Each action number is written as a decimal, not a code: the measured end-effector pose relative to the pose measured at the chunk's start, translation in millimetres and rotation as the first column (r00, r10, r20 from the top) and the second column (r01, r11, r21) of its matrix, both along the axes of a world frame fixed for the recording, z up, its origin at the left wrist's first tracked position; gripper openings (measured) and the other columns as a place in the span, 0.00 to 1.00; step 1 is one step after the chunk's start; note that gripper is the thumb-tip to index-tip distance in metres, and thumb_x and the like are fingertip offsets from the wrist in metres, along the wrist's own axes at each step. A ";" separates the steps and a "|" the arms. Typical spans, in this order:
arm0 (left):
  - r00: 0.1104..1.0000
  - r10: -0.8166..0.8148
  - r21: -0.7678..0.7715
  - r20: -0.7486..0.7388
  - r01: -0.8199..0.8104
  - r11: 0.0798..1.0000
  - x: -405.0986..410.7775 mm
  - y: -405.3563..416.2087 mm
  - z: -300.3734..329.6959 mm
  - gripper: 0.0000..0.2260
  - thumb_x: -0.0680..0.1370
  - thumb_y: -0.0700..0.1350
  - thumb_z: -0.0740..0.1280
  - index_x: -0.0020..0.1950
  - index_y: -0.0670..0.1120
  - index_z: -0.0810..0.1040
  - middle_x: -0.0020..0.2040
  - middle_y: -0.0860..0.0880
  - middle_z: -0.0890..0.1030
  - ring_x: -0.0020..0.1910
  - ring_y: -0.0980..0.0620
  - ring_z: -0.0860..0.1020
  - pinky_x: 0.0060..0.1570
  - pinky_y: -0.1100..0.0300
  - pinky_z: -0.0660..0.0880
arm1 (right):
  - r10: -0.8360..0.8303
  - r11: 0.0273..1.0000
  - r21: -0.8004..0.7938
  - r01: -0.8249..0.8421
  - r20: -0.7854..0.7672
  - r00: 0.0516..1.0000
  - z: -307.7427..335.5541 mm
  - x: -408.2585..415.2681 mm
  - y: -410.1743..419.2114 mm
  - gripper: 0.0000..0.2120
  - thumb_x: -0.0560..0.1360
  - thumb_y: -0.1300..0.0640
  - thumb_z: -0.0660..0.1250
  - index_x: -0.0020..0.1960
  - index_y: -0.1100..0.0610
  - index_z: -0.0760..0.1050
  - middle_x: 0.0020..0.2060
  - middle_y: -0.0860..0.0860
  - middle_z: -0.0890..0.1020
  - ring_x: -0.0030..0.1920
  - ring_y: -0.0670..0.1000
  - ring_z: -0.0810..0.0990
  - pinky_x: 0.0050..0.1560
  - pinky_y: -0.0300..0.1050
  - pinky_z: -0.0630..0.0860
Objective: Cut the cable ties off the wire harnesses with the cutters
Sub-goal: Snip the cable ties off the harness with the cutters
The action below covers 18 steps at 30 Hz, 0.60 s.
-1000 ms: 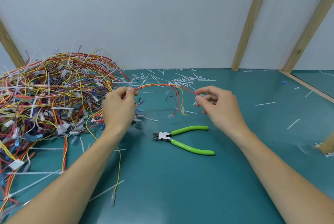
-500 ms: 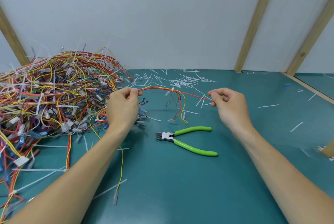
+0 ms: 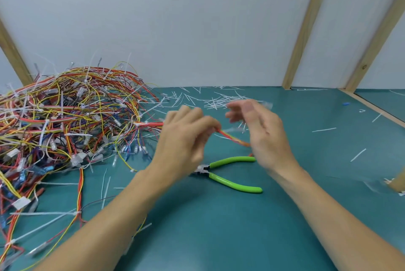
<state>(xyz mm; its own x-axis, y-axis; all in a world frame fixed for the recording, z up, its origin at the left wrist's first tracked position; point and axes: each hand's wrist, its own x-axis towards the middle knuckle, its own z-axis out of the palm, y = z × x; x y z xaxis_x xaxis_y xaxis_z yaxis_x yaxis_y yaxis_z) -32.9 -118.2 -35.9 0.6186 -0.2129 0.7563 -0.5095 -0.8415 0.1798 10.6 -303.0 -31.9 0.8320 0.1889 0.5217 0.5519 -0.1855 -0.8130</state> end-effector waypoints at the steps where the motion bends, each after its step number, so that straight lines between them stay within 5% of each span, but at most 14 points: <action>1: 0.999 -0.034 0.091 0.004 0.034 0.995 -2.2 -6.3 0.5 0.07 0.80 0.44 0.65 0.50 0.51 0.83 0.42 0.53 0.76 0.44 0.48 0.72 0.47 0.52 0.66 | 0.052 0.995 0.096 -0.038 -0.138 0.989 3.1 0.6 1.0 0.24 0.83 0.39 0.56 0.53 0.54 0.84 0.44 0.51 0.87 0.44 0.49 0.86 0.48 0.41 0.79; 4: 0.991 -0.123 0.289 -0.057 0.135 0.948 -10.5 -24.0 -0.3 0.12 0.76 0.38 0.64 0.51 0.53 0.82 0.46 0.52 0.77 0.47 0.47 0.72 0.54 0.53 0.66 | -0.024 0.999 0.021 0.034 -0.358 0.933 14.1 11.1 -13.5 0.20 0.85 0.45 0.61 0.46 0.56 0.84 0.37 0.53 0.85 0.29 0.49 0.81 0.31 0.41 0.76; 8: 0.953 -0.183 0.455 -0.240 0.277 0.846 -19.2 -47.4 -6.5 0.18 0.70 0.40 0.56 0.50 0.55 0.81 0.49 0.51 0.75 0.51 0.48 0.70 0.56 0.55 0.68 | 0.017 0.983 -0.151 -0.105 -0.495 0.869 17.1 19.2 -27.4 0.21 0.80 0.39 0.65 0.48 0.55 0.85 0.39 0.51 0.86 0.29 0.47 0.77 0.27 0.39 0.75; 11: 0.930 -0.207 0.514 -0.304 0.343 0.786 -24.0 -58.9 -11.3 0.18 0.70 0.41 0.56 0.51 0.55 0.81 0.49 0.51 0.75 0.52 0.47 0.71 0.59 0.52 0.69 | 0.141 0.919 -0.234 -0.318 -0.557 0.818 10.7 10.1 -15.4 0.28 0.72 0.28 0.68 0.47 0.53 0.87 0.41 0.50 0.88 0.35 0.45 0.83 0.35 0.35 0.76; 15: 0.905 -0.250 0.525 -0.344 0.406 0.748 -25.1 -59.9 -12.2 0.19 0.68 0.40 0.56 0.49 0.54 0.81 0.50 0.52 0.76 0.53 0.49 0.72 0.58 0.53 0.67 | 0.331 0.816 -0.239 -0.527 -0.555 0.763 10.7 7.0 -19.4 0.19 0.73 0.36 0.73 0.49 0.53 0.87 0.44 0.51 0.88 0.44 0.44 0.84 0.47 0.35 0.78; 18: 0.885 -0.269 0.510 -0.381 0.444 0.737 -27.0 -64.6 -12.0 0.18 0.67 0.39 0.56 0.49 0.53 0.81 0.51 0.53 0.77 0.54 0.49 0.72 0.56 0.52 0.68 | 0.344 0.774 -0.239 -0.586 -0.618 0.707 14.4 3.8 -22.0 0.18 0.73 0.37 0.74 0.49 0.52 0.86 0.43 0.48 0.88 0.44 0.44 0.83 0.46 0.35 0.77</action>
